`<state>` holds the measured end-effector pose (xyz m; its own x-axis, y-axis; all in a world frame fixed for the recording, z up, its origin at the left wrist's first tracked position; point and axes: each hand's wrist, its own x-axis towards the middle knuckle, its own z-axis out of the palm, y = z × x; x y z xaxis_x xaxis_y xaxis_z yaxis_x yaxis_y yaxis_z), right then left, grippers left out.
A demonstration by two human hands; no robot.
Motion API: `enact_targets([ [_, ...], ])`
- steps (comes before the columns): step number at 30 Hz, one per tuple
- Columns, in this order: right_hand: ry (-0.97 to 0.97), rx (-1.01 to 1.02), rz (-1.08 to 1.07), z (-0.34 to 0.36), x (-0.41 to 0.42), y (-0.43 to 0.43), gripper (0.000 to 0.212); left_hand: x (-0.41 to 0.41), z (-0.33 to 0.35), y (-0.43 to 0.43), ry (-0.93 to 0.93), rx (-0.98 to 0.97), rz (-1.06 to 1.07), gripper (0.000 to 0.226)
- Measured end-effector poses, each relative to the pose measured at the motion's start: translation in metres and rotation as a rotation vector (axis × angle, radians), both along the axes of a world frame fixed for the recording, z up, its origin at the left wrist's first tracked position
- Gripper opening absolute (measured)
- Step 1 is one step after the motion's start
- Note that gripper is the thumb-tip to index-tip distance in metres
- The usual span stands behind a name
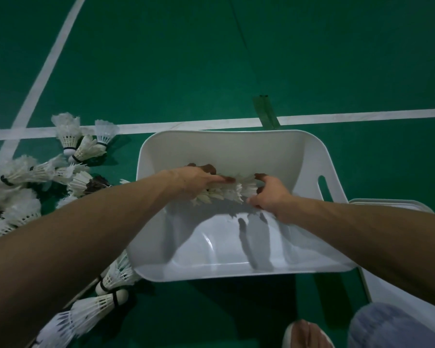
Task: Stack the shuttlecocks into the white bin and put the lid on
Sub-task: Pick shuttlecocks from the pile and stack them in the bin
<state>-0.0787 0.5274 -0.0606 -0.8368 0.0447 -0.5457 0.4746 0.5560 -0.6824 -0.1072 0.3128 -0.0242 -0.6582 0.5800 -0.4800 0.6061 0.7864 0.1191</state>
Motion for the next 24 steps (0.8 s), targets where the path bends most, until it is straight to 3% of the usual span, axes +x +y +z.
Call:
enact_targets([
  [5,0.053,0.003,0.026,0.007,0.004,0.000,0.071,0.002,0.001,-0.004,-0.036,0.039,0.037,0.085],
  [9,0.049,-0.002,0.056,0.011,0.008,0.001,0.082,0.003,0.003,-0.009,-0.039,0.045,0.038,0.094],
  [13,0.012,0.008,0.087,0.007,0.013,0.001,0.097,0.006,0.005,-0.008,-0.041,0.083,0.056,0.088],
  [24,-0.007,-0.013,0.071,0.006,0.005,-0.010,0.094,0.001,-0.012,0.001,-0.109,0.205,0.196,0.077],
])
